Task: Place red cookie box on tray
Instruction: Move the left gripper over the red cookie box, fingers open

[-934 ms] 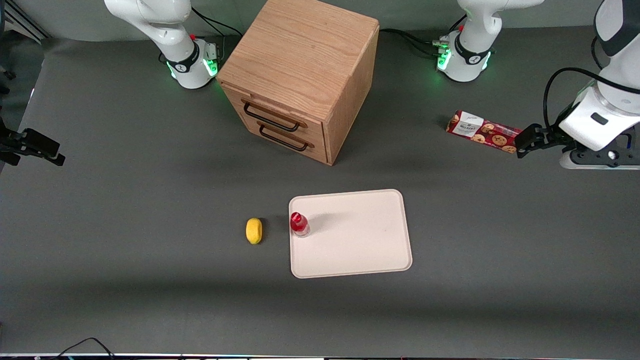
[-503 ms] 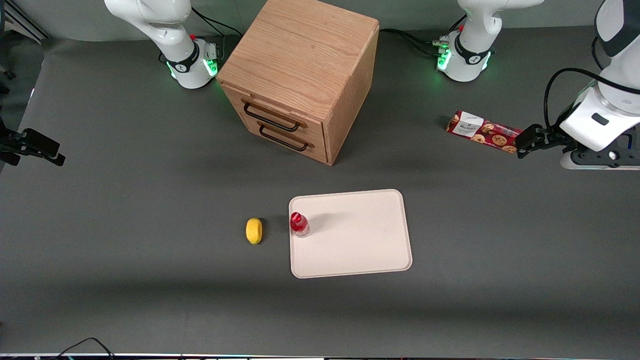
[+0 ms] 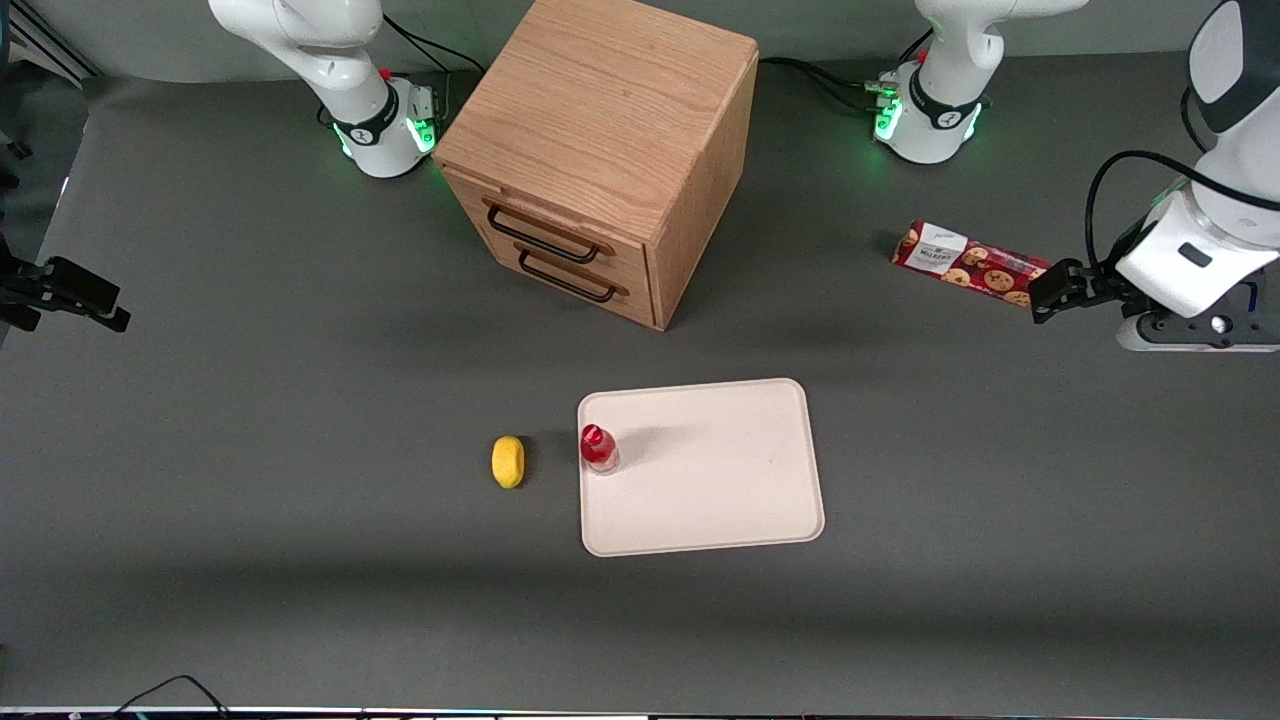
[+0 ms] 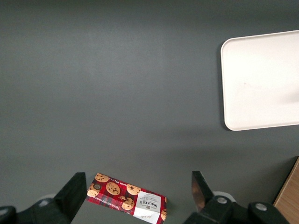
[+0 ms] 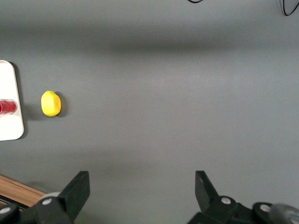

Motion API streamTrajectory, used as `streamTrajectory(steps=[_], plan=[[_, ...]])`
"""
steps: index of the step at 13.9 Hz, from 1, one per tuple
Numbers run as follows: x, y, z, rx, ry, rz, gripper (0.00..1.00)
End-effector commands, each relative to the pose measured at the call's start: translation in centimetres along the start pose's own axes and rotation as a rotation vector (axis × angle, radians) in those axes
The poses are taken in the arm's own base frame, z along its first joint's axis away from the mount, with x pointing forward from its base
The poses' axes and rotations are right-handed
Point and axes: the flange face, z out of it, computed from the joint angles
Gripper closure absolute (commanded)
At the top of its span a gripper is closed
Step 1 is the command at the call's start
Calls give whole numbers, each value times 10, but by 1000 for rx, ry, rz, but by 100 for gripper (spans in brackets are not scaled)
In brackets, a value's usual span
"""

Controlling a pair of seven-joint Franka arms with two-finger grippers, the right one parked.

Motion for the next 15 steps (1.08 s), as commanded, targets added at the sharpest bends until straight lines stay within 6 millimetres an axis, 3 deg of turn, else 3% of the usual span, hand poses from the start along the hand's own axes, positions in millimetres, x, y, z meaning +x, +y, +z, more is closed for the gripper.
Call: streamTrajectory(steps=[1,3,9,13,15], plan=[[3,6,-8,-7,6,25,0],[1,14,-10,-7,10,39,0],[-6,10,-4,0,-56,125,0],[-16,-9,2,-4,-101,312,0],[-24,-33,20,-19,-141,451,0]])
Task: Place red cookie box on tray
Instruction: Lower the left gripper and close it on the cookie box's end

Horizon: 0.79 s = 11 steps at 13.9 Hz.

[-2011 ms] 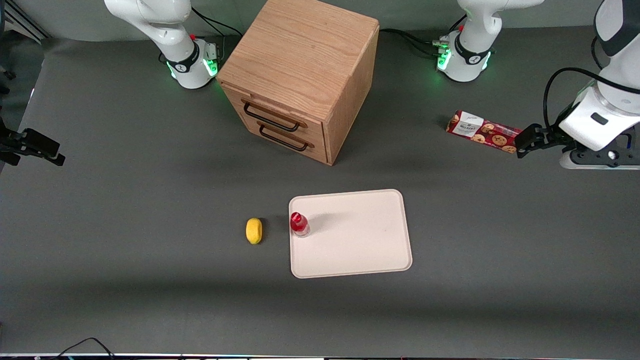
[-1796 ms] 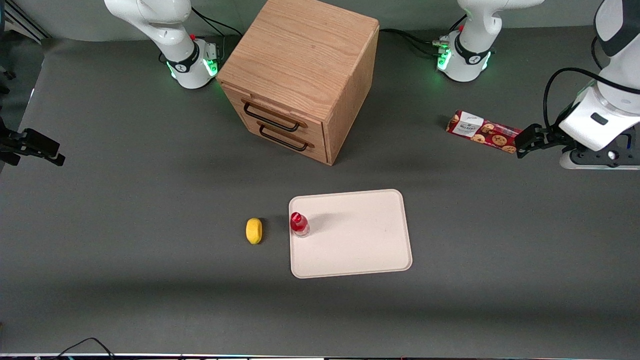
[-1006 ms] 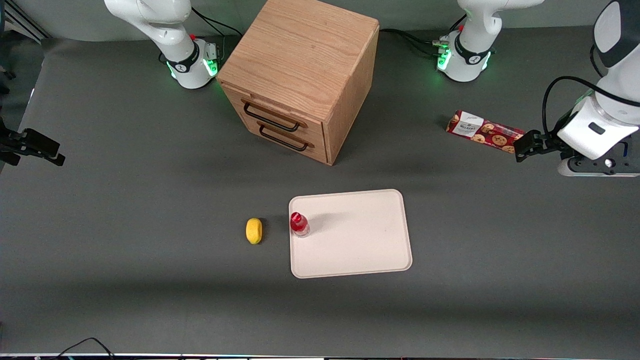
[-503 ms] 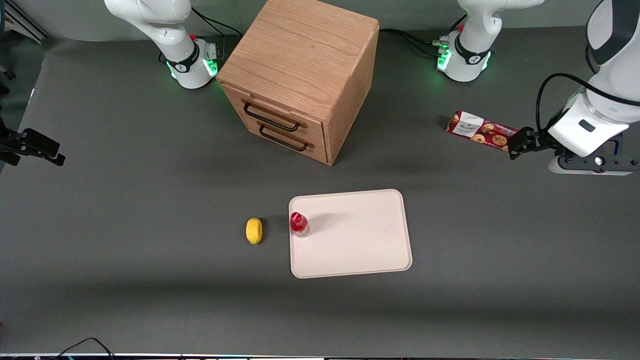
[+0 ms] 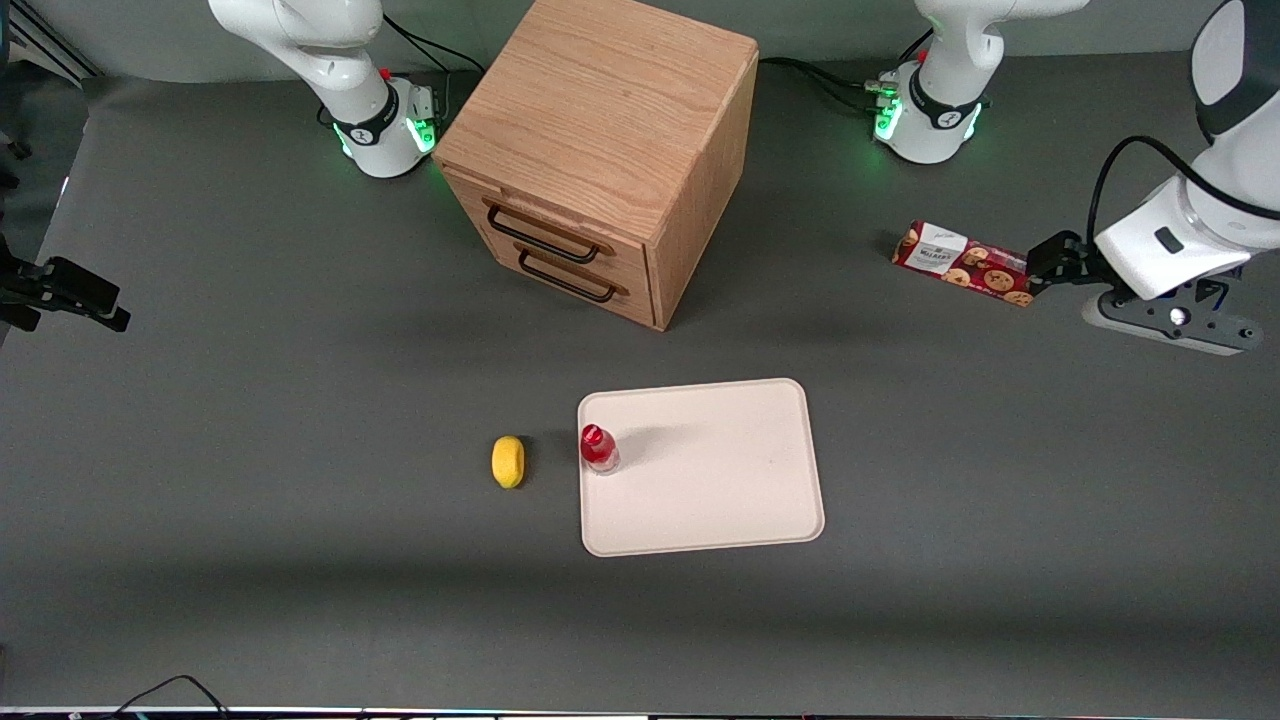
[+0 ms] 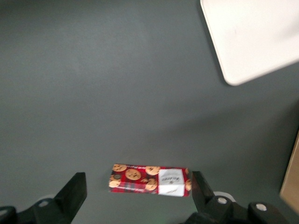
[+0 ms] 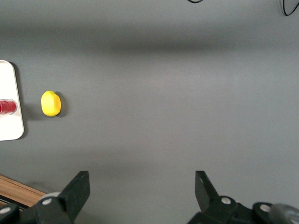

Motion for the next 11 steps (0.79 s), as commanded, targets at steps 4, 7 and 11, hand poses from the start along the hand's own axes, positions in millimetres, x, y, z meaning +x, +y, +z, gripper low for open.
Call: streamTrajectory(steps=[4,7,11], plan=[[-49,-34,44,-38,-73,304,0],[-80,-30,76,-43,-62,464,0],[-127,-12,132,-24,-17,639,0]])
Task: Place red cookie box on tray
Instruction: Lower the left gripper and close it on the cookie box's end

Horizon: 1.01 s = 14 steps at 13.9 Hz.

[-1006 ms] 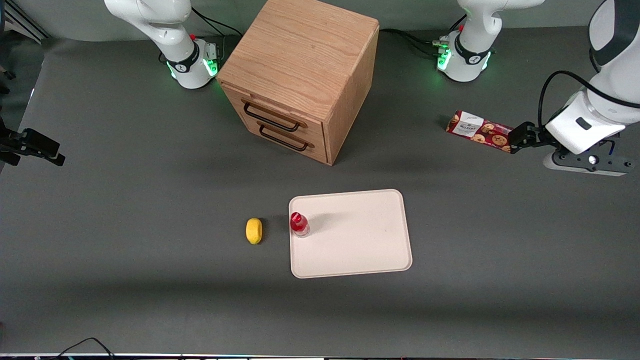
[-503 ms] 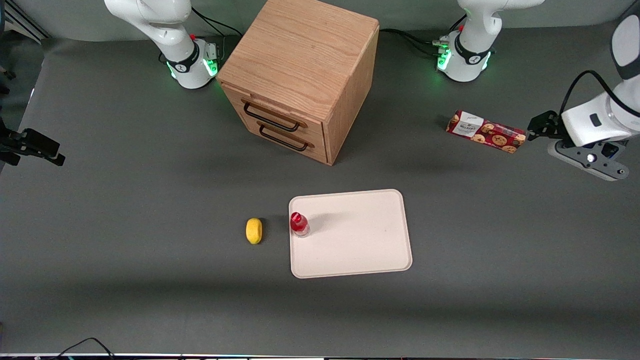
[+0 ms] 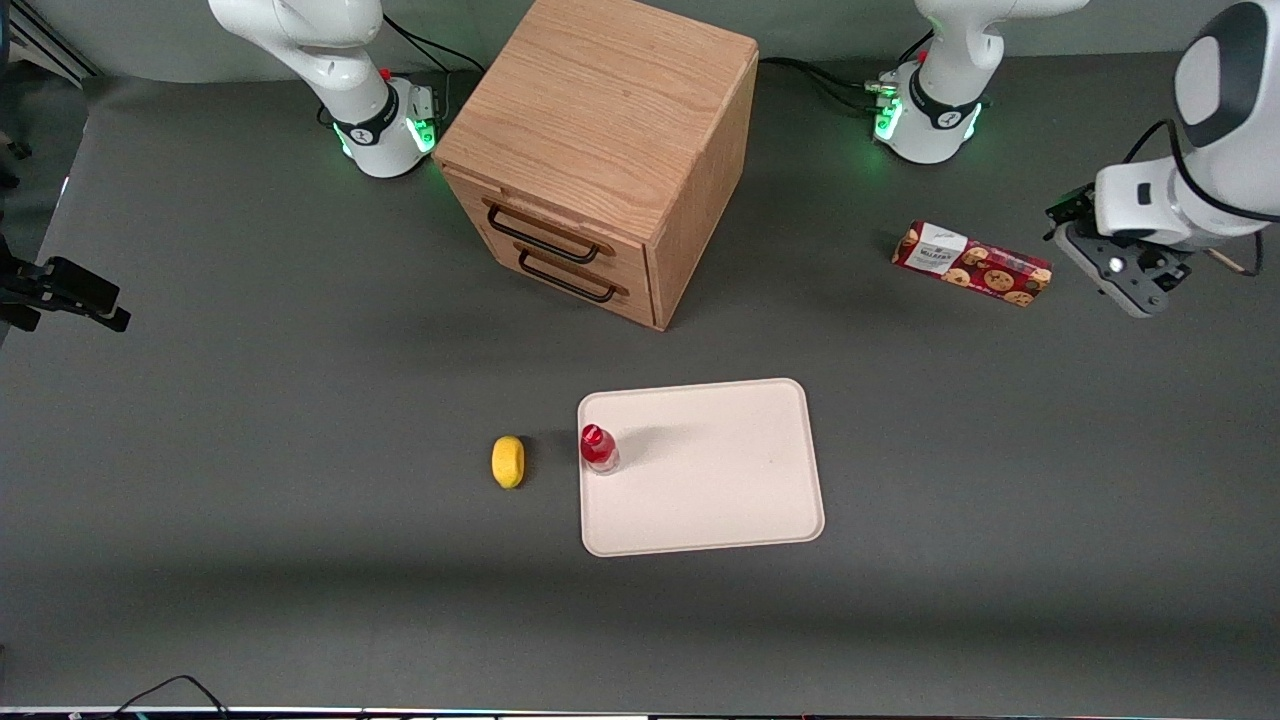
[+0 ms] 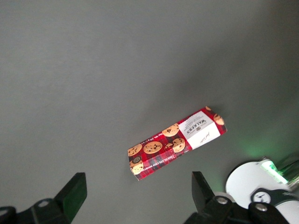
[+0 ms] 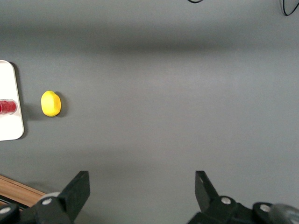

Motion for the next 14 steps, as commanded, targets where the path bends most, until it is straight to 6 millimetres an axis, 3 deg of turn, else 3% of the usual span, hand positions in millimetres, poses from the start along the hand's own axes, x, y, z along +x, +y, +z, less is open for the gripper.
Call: streamTrajectory(steps=[1,6,9,11,14], plan=[[-29,41,40,49,28,113,0],[-42,54,110,69,40,342,0],[-48,61,141,78,42,444,0],[-64,61,166,92,54,509,0],[-74,60,184,134,66,636,0]])
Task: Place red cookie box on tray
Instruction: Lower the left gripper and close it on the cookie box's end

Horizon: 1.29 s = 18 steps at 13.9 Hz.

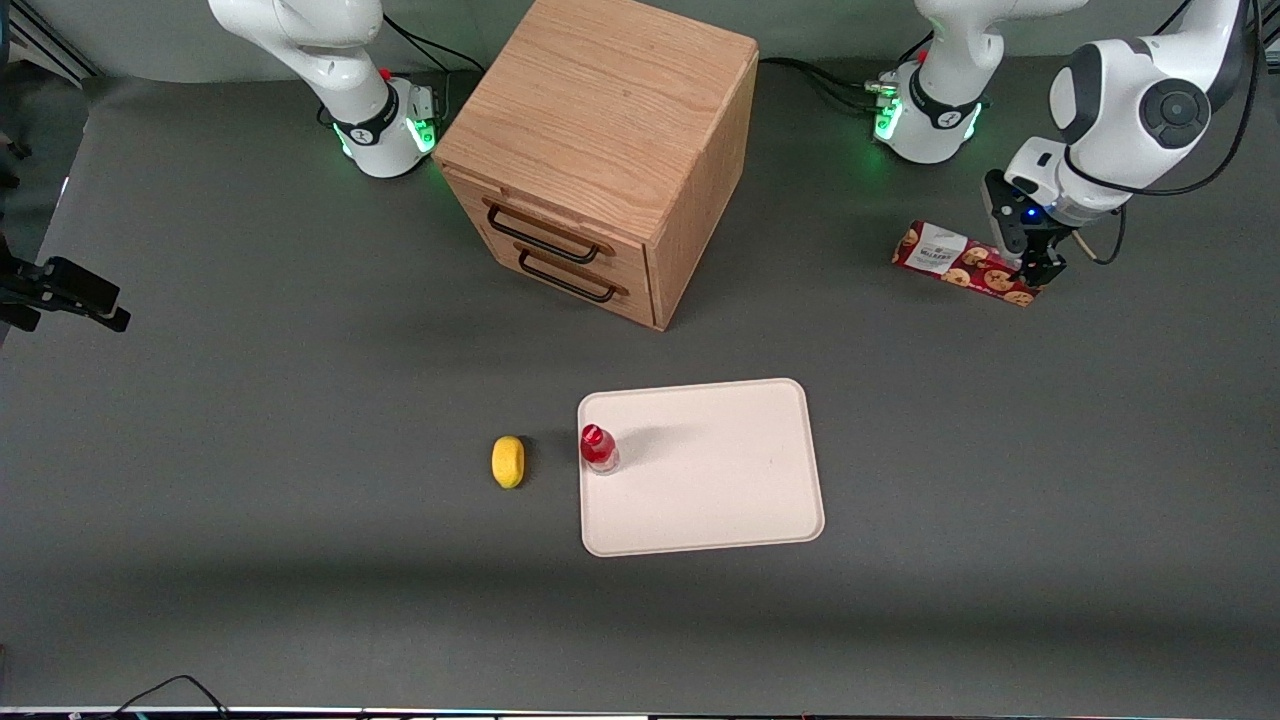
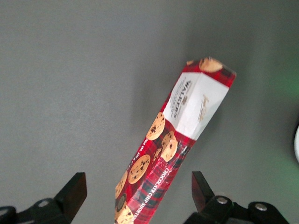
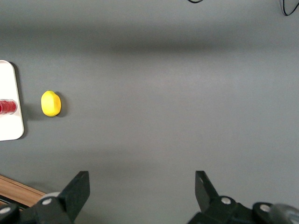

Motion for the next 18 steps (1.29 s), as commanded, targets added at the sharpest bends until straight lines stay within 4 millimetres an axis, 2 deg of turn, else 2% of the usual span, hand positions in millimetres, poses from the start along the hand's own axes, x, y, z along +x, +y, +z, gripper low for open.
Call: streamTrajectory(steps=[1,5,10,18], plan=[[-9,15,14,38,-1,108,0],[-9,22,35,36,0,203,0],[-13,28,71,-7,9,249,0],[-13,38,94,-83,22,236,0]])
